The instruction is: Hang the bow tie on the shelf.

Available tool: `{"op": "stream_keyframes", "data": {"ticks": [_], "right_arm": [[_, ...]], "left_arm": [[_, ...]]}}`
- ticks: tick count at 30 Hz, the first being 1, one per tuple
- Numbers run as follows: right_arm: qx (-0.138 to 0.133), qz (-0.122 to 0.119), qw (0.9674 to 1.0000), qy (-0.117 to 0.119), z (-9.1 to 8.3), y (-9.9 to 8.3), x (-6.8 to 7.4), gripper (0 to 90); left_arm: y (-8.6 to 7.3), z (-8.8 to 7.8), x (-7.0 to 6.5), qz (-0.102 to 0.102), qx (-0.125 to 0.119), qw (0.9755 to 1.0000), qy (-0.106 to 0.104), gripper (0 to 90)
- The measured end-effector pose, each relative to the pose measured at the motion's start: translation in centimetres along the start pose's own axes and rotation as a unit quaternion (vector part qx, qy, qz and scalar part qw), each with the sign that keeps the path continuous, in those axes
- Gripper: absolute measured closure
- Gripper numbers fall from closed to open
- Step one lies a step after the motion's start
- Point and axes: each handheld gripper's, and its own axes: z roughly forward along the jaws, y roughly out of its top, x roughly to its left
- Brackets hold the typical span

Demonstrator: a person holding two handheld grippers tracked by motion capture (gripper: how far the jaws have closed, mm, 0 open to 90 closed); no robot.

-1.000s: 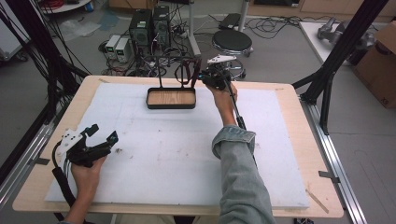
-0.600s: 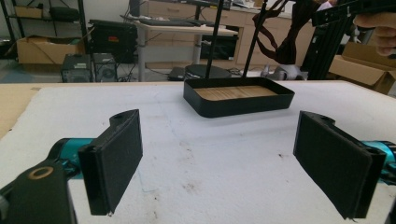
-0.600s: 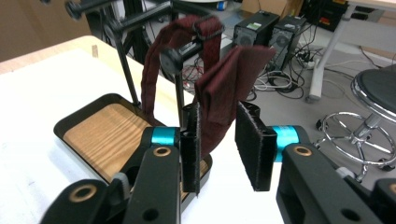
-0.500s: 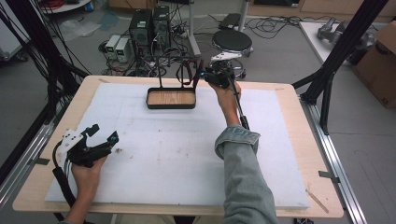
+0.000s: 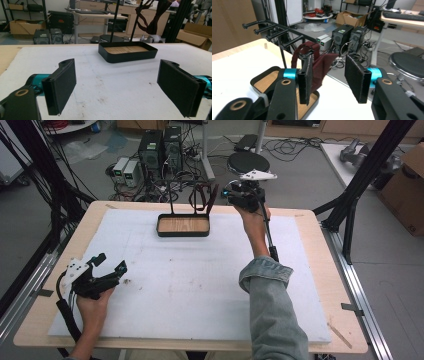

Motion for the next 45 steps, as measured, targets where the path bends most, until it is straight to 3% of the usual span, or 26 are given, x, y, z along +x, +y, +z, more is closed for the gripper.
{"op": "stream_keyframes", "data": {"ticks": [14,15,27,32,45], "right_arm": [[-0.04,0.01,0.9986,-0.034,-6.2,0.3,-2.5,45.1],[-0.048,0.01,0.998,-0.04,-7.5,0.2,-2.7,43.4],[-0.064,0.006,0.9957,-0.067,-13.9,-1.0,-3.8,35.4],[-0.063,0.011,0.9952,-0.074,-15.8,-1.6,-4.0,31.2],[-0.093,0.009,0.9914,-0.091,-21.7,-4.4,-3.2,22.2]], "left_arm": [[0.1,0.3,-0.2,0.001,-0.001,1.0,-0.002,16.0],[0.1,0.5,-0.3,0.002,0.0,1.0,-0.004,16.0],[0.1,1.0,-0.6,0.005,-0.001,0.9999,-0.009,16.0],[0.1,1.0,-0.7,0.005,0.002,0.9999,-0.009,16.0],[0.1,1.0,-0.8,0.006,0.003,1.0,-0.007,16.0]]}}
